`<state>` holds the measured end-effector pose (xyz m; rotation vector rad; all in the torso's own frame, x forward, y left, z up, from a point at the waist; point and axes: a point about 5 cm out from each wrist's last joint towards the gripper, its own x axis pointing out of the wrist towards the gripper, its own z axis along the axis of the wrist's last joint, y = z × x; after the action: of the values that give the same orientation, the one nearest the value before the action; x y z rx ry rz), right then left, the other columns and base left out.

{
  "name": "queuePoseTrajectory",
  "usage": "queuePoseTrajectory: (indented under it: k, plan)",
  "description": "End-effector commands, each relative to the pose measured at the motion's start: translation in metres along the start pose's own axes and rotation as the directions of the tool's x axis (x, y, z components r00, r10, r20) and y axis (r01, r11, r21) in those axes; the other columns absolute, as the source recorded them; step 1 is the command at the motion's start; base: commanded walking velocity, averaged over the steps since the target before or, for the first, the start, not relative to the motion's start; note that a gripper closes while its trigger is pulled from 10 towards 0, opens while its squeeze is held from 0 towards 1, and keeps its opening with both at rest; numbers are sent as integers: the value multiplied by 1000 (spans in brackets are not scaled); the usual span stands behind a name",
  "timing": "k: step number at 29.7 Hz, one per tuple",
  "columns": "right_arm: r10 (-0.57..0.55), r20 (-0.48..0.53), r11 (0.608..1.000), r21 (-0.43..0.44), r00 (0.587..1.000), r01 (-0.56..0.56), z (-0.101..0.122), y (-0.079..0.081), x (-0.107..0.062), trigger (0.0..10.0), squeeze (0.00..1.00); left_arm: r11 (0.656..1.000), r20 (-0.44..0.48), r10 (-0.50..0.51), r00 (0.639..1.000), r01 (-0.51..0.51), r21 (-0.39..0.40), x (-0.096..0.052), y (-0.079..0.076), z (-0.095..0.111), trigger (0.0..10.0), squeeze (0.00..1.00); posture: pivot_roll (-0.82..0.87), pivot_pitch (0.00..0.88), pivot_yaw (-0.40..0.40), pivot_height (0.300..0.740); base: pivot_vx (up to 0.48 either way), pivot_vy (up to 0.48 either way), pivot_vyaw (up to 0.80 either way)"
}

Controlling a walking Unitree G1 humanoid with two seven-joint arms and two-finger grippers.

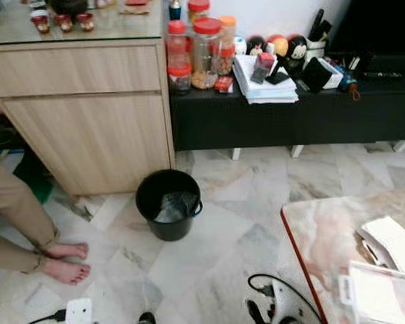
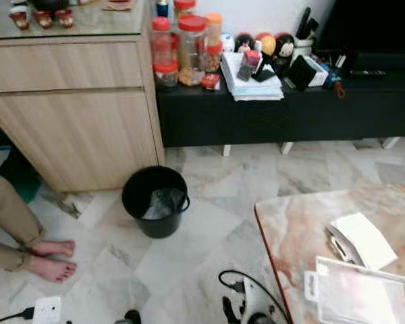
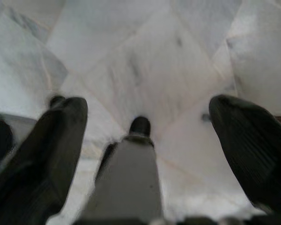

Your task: Picking trash to rubbish bin

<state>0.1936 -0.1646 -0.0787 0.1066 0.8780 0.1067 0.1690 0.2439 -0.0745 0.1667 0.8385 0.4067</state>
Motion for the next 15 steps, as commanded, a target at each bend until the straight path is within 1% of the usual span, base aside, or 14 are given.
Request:
queuePoseTrajectory:
  k: [1,3,6,15]
  plan:
    - [3,-3,1000,4,1000,-3,-1,2,0,10000,0,1000,-37,15,999,-15,20,-2,7,-11,10000,0,75,174,-45,740,0,-322,0]
    - [4,-3,1000,5,1000,-4,-1,2,0,10000,0,1000,-38,17,999,-16,18,-2,7,-11,10000,0,74,175,-43,740,0,-251,0]
    - [4,-3,1000,6,1000,-4,-1,2,0,10000,0,1000,-37,25,999,-25,-1,-2,8,-11,10000,0,75,174,-43,740,0,0,0]
    - [3,-5,1000,7,1000,-3,-2,2,0,10000,0,999,-37,34,999,-34,-15,-2,10,-11,10000,0,75,175,-42,740,0,0,0]
